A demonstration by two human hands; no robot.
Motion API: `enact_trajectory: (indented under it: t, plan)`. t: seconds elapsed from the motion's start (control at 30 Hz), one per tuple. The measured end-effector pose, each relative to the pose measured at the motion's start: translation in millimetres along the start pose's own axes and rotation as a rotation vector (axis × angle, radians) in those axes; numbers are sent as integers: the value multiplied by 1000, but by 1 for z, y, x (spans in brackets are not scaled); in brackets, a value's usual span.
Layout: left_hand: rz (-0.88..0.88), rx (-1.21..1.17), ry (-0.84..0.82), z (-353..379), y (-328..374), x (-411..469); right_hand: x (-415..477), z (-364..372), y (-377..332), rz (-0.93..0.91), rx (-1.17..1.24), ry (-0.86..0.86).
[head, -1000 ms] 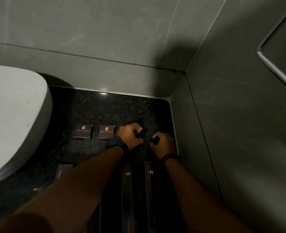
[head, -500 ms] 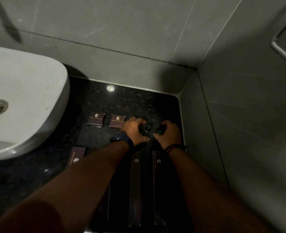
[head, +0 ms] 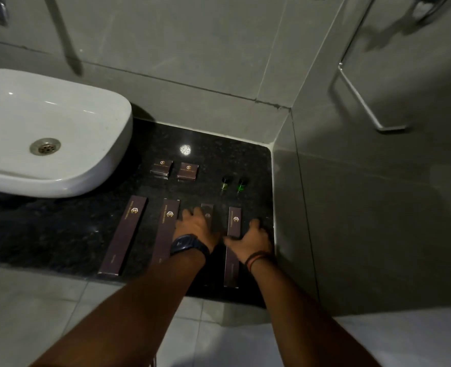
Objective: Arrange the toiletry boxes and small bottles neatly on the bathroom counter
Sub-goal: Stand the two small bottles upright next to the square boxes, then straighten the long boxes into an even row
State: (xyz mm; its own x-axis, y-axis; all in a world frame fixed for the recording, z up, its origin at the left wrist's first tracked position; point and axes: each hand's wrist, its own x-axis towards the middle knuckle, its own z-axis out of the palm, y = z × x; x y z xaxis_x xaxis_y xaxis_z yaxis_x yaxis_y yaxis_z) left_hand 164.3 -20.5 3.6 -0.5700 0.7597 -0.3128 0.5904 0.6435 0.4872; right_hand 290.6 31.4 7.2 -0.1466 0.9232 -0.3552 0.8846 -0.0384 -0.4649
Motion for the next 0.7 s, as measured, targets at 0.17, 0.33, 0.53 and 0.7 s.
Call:
enact_trajectory:
  t: [0.17,0.33,0.53,0.7]
  plan:
    - [0,-6,-33,14,-1,-15,-11,11,12,23,15,-73]
    - [14,-19,-24,19,3,-22,-14,9,23,50,26,-44]
    - [39,-75,-34,13,0,-20,-11,10,16,72,-35,28]
    - [118,-100,188,-18,-29,-10,-19,9,-16,-45,-92,307]
